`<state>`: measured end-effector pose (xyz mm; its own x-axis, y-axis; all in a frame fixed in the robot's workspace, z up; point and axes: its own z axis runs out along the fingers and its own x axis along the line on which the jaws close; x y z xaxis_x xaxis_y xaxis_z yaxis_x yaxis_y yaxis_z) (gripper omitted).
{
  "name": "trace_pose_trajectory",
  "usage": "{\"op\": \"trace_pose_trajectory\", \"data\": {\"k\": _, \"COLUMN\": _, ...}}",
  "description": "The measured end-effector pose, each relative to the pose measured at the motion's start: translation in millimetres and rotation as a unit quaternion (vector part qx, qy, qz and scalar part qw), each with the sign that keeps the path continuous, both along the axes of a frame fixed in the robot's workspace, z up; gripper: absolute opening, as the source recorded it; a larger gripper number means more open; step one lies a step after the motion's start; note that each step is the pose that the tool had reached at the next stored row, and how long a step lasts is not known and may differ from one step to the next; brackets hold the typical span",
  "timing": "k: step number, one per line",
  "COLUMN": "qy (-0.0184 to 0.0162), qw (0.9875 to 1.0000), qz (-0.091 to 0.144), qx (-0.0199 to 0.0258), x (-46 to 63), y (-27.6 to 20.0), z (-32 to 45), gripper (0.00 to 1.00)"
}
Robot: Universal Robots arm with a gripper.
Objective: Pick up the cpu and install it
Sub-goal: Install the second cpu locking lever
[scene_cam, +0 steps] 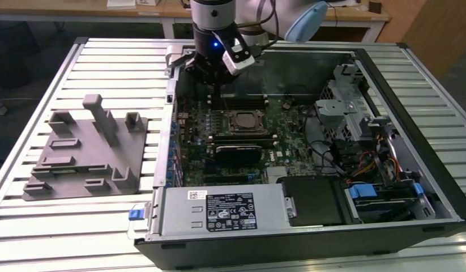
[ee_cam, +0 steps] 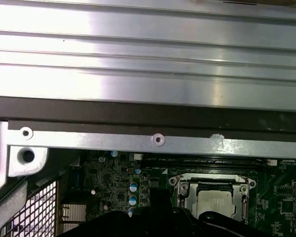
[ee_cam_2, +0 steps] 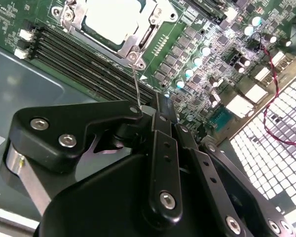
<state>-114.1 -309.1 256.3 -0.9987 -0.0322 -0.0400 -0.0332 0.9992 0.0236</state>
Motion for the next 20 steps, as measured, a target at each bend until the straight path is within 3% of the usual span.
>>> {"op": "trace_pose_trajectory", "data": {"k": 8, "qy": -0.0008, "qw": 1.0000, "qz": 0.000, "qx": 0.0000, "x": 6.3, "y": 0.5, "z": 0.0, "gripper": 0.11}}
{"op": "trace_pose_trajectory", "data": {"k": 17, "qy": -0.0007, "qw": 1.0000, "qz": 0.000, "qx": 0.0000, "x": 33.4, "y": 1.3, "z": -0.6, "gripper": 0.11}}
{"op": "trace_pose_trajectory", "data": {"k": 20, "qy": -0.0008, "qw": 1.0000, "qz": 0.000, "qx": 0.0042, "x": 38.2, "y": 1.2, "z": -1.8, "gripper": 0.11}}
